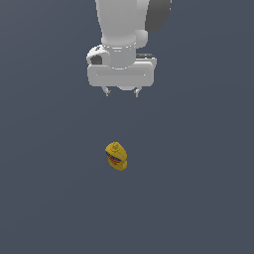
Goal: Pick up the object and move it to a goal position.
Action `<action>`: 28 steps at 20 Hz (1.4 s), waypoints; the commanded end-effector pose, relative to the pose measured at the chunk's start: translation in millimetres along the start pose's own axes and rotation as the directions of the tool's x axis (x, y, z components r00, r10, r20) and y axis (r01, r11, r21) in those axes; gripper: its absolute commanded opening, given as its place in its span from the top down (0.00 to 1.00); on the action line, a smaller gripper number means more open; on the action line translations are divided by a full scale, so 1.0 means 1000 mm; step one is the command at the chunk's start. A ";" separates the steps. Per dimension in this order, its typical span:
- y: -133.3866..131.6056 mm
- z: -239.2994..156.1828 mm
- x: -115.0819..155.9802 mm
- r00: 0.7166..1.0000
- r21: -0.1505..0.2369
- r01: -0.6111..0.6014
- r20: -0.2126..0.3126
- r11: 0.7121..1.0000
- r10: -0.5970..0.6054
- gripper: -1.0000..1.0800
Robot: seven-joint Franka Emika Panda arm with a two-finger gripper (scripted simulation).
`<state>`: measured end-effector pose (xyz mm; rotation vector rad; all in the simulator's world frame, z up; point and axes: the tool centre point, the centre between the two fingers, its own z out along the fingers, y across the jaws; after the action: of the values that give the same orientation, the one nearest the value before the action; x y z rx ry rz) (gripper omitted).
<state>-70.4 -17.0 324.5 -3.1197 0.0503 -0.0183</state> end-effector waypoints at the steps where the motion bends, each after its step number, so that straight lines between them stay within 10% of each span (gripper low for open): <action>1: 0.000 0.000 0.000 1.000 0.000 0.000 0.000 1.000 0.000 0.04; 28: -0.009 0.007 0.018 0.980 -0.024 0.201 0.001 0.979 -0.201 0.04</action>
<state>-55.9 -7.6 320.4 -3.1364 -0.2312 -0.0242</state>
